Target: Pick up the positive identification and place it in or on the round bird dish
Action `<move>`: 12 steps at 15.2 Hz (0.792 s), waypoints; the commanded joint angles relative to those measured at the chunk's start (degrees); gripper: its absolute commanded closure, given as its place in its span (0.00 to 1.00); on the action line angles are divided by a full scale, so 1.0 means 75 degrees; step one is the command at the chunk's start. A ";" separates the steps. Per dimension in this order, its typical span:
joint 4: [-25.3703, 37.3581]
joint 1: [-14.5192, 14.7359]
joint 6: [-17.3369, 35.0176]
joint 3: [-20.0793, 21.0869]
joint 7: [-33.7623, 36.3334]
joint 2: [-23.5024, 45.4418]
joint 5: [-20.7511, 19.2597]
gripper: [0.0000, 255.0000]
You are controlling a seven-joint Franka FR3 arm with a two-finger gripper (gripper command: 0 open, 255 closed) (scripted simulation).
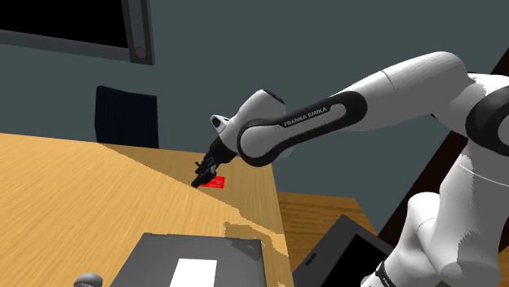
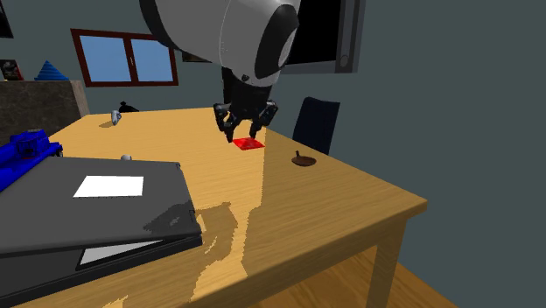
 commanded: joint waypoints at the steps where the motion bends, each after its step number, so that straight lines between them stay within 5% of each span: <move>1: 0.0399 -0.0205 -0.0231 -0.0108 -0.0427 0.0270 0.0192 1.00; 12: 0.3463 -0.1321 -0.1821 -0.0503 -0.1638 0.2232 0.0460 1.00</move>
